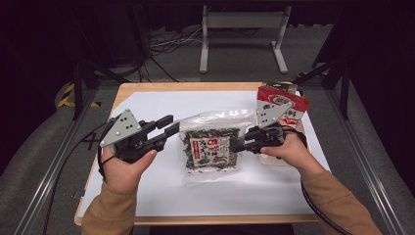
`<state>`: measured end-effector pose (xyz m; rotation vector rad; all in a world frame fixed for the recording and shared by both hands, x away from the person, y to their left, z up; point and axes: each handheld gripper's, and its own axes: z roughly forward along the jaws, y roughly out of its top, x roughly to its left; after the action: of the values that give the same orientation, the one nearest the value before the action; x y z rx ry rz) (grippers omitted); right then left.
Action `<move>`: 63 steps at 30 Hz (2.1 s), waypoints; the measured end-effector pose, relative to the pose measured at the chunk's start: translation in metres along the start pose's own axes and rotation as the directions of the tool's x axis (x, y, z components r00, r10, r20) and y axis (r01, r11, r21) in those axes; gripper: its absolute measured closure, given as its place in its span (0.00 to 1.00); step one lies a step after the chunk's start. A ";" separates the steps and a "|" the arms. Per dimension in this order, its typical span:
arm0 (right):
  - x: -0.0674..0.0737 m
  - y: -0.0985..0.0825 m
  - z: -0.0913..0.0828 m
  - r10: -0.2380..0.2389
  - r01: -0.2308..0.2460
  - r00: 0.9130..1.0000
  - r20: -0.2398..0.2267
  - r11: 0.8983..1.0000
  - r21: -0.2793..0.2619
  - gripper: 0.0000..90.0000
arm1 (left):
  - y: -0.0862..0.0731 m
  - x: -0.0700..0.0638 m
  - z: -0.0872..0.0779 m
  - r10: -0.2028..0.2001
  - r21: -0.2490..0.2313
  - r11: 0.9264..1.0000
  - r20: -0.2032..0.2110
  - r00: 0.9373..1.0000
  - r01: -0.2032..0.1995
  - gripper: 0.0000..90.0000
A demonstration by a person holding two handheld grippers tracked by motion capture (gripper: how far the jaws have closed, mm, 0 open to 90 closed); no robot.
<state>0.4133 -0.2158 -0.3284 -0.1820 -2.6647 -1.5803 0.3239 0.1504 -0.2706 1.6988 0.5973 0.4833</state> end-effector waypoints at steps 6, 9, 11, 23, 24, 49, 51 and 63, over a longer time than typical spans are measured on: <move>0.006 0.005 -0.020 0.027 -0.027 0.998 0.052 1.000 -0.003 0.84 | -0.003 0.001 -0.001 0.000 0.018 1.000 -0.001 1.000 0.000 0.60; 0.009 0.008 -0.030 0.034 -0.033 0.997 0.071 0.999 -0.016 0.84 | -0.006 0.003 0.001 -0.002 0.032 0.999 -0.004 1.000 0.003 0.57; 0.011 0.011 -0.038 0.046 -0.044 0.995 0.086 0.999 -0.025 0.84 | -0.009 0.005 0.003 -0.007 0.051 0.999 -0.011 1.000 0.008 0.55; 0.019 0.019 -0.071 0.047 -0.039 0.987 0.156 0.998 -0.053 0.84 | -0.026 0.023 0.009 -0.073 0.083 0.994 -0.034 0.997 0.075 0.52; 0.019 0.019 -0.073 0.049 -0.041 0.986 0.159 0.998 -0.054 0.84 | -0.027 0.024 0.009 -0.072 0.084 0.994 -0.036 0.997 0.074 0.51; 0.029 0.023 -0.129 0.042 -0.009 0.958 0.285 0.993 -0.119 0.85 | -0.050 0.042 0.022 -0.098 0.160 0.981 -0.065 0.993 0.107 0.45; 0.029 0.021 -0.133 0.045 -0.008 0.954 0.295 0.992 -0.126 0.85 | -0.052 0.043 0.023 -0.096 0.159 0.982 -0.061 0.994 0.105 0.44; 0.032 0.011 -0.159 0.072 -0.021 0.930 0.361 0.989 -0.145 0.85 | -0.062 0.052 0.026 -0.100 0.179 0.977 -0.081 0.992 0.113 0.42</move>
<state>0.3785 -0.3471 -0.2392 -0.5972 -2.7775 -1.8821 0.3723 0.1731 -0.3362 1.8176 0.8017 0.4241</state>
